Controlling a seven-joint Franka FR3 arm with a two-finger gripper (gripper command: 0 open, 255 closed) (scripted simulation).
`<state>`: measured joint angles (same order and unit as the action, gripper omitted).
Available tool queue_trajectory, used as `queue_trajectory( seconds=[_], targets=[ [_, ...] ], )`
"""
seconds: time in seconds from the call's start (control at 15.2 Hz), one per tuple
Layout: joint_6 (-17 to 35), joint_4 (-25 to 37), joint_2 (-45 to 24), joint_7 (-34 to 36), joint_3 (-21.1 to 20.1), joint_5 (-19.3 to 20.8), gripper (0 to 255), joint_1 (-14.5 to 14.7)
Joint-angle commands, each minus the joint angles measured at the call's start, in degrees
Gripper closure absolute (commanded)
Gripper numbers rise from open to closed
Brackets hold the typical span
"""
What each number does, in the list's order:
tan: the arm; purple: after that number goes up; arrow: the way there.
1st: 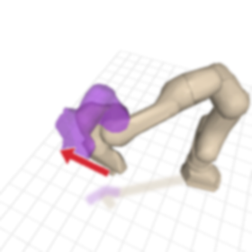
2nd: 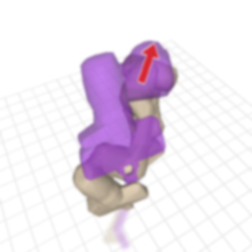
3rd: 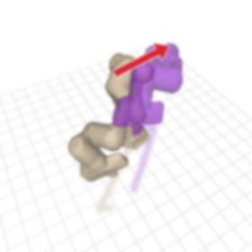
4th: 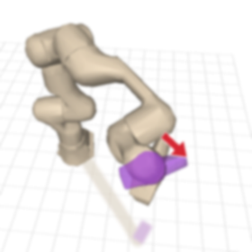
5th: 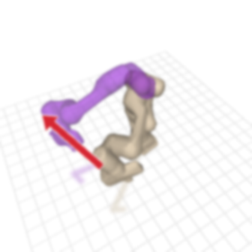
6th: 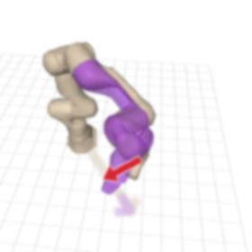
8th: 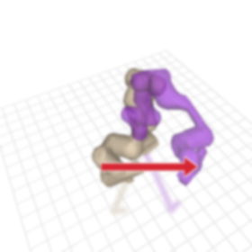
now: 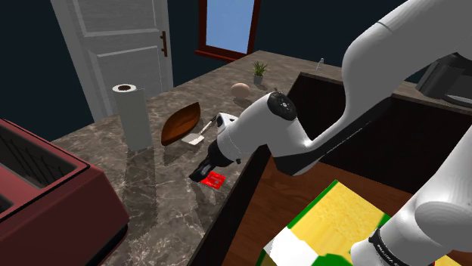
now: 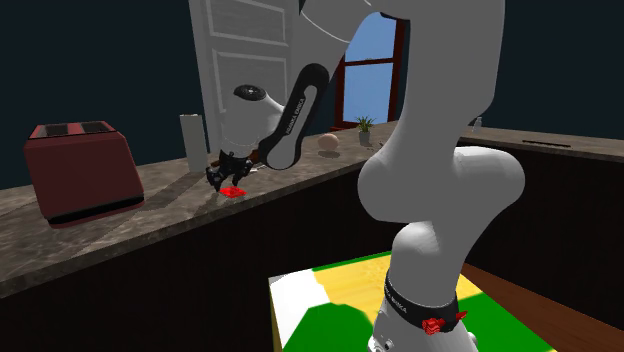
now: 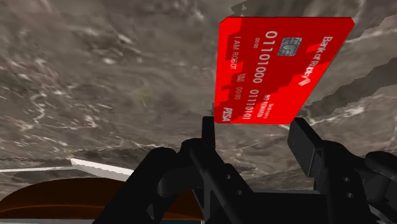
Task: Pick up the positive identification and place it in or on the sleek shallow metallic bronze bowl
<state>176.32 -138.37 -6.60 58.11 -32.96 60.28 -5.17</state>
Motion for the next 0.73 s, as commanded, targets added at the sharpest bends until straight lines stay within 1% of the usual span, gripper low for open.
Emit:
queue_trajectory(
  seconds=[0.0, 0.13, 0.26, 0.46, 0.66],
  targets=[
    [-0.4, -0.2, -0.5, 0.3, 0.2, 0.4, 255, 0.1],
    [-0.3, -0.3, -0.4, 0.6, 0.3, 0.6, 255, 0.1],
    [-0.3, -0.4, -0.3, -0.3, 0.0, -0.2, 255, -0.2],
    [-0.5, -2.3, 2.6, -10.7, -4.4, -12.5, 255, -3.3],
    [-0.9, -3.8, 5.8, -22.5, -8.7, -26.8, 255, -5.9]
  ],
)
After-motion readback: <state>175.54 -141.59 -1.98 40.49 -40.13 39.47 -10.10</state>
